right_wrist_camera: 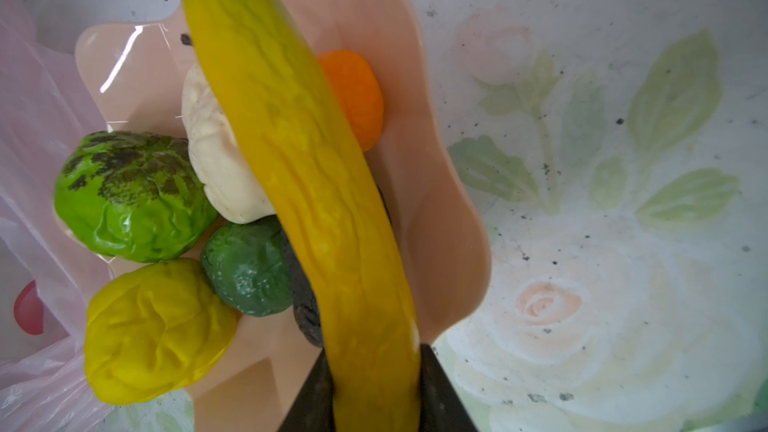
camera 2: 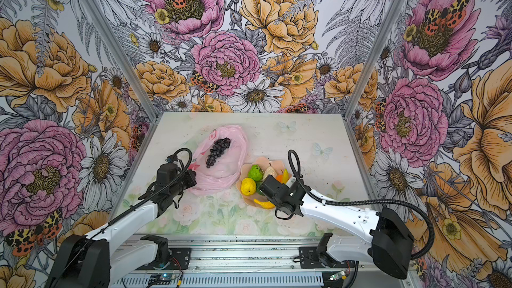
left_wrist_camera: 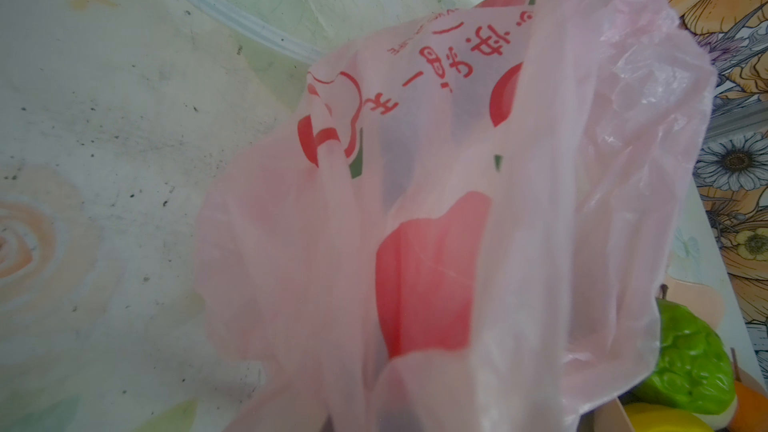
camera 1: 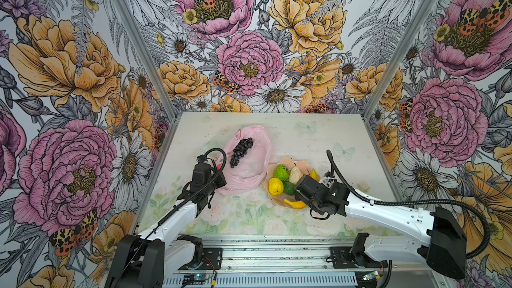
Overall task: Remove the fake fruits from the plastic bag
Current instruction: 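Lower the banana into the bowl edge and open the right gripper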
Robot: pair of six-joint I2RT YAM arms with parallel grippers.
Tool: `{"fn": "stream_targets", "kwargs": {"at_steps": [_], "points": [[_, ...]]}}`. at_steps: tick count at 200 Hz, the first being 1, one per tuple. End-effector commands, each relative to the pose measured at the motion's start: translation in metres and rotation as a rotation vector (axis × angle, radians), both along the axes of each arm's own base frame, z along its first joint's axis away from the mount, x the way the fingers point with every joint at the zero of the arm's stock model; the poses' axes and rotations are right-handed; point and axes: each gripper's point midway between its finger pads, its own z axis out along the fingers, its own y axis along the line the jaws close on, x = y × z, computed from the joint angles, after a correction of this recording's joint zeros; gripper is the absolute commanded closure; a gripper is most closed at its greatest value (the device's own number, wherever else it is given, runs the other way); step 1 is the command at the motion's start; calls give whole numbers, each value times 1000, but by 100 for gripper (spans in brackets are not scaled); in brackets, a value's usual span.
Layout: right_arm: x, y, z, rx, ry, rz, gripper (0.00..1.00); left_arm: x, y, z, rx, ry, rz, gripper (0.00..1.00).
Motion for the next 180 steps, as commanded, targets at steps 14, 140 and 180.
{"fn": "stream_targets", "kwargs": {"at_steps": [14,140,180], "points": [[11,11,9,25,-34,-47,67,1,-3,5,-34,-19,-15,98],[11,15,3,25,-16,-45,59,3,-3,3,-29,-15,-14,98],[9,11,7,37,-24,-42,46,3,-2,4,-29,-17,-13,98]]}}
